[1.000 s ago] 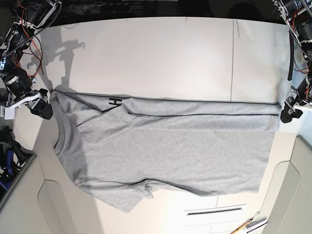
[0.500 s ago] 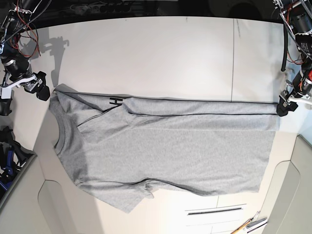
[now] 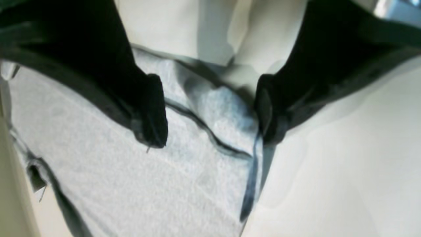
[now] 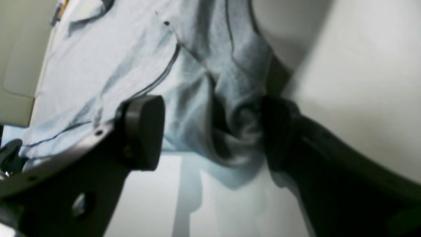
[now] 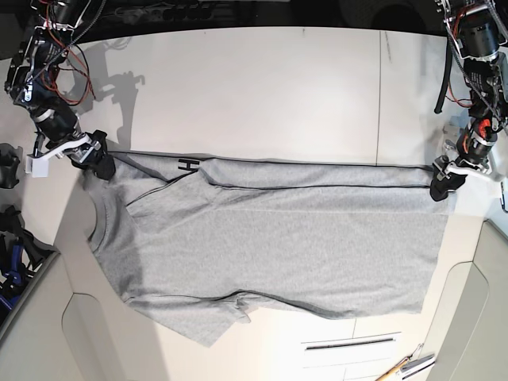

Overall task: Fold the T-shirt properly
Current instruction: 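Lift the shoulder edge with both grippers and drag the shirt across the table, then release the shoulder edge and move both grippers to the shirt's side seams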

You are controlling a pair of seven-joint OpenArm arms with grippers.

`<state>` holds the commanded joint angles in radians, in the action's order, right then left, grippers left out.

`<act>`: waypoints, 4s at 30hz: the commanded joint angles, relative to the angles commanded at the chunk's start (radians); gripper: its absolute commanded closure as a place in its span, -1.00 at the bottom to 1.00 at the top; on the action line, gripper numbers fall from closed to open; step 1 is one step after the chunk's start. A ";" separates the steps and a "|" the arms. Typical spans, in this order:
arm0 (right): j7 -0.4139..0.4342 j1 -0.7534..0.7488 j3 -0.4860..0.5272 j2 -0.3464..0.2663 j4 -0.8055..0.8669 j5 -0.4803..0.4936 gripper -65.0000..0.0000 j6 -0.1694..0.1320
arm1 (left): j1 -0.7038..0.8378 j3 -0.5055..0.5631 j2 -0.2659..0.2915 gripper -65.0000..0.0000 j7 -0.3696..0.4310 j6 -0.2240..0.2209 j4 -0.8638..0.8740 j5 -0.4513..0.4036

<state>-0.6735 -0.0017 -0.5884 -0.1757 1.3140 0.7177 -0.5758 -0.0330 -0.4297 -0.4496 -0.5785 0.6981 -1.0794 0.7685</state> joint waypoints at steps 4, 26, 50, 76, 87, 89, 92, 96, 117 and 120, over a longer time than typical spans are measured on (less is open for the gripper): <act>0.000 0.016 0.009 0.034 -0.002 -0.022 -0.38 0.012 | 0.000 0.000 0.010 -0.27 -0.001 0.000 0.000 -0.016; -0.087 0.002 0.003 0.040 0.111 -0.019 1.00 -0.008 | 0.040 -0.003 0.008 1.00 -0.028 0.000 -0.217 -0.026; -0.228 -0.385 -0.016 -0.156 0.356 0.166 1.00 -0.024 | 0.555 -0.193 0.026 1.00 -0.145 0.000 -0.604 0.134; -0.325 -0.431 -0.118 -0.198 0.356 0.187 0.17 -0.022 | 0.720 -0.193 0.122 0.54 -0.209 0.000 -0.661 0.163; -0.225 -0.388 -0.266 -0.200 0.355 0.175 0.17 -0.015 | 0.719 -0.398 0.117 0.02 -0.226 0.000 -0.663 0.361; -0.200 -0.345 -0.266 -0.203 0.354 0.148 0.17 -0.011 | 0.718 -0.418 0.105 0.02 -0.235 0.000 -0.663 0.382; -0.166 -0.267 -0.265 -0.212 0.342 0.118 0.17 -0.010 | 0.712 -0.419 0.080 0.02 -0.234 0.000 -0.663 0.383; -0.071 -0.085 -0.222 -0.209 0.238 0.061 0.17 -0.004 | 0.650 -0.415 0.037 -0.04 -0.235 0.000 -0.663 0.375; 0.332 0.502 0.229 -0.204 -0.594 -0.364 -0.18 -0.005 | 0.216 -0.189 -0.154 -0.25 -0.166 0.000 -0.406 0.137; 0.330 0.491 0.229 -0.204 -0.594 -0.374 -0.18 -0.005 | 0.078 -0.091 -0.154 -0.25 -0.129 -0.011 -0.275 0.039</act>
<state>-0.3431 0.4889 -0.3595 -0.3798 0.7197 0.3435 -0.5804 0.0452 -0.5209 -0.6041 -0.7078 0.6868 -1.3544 0.8074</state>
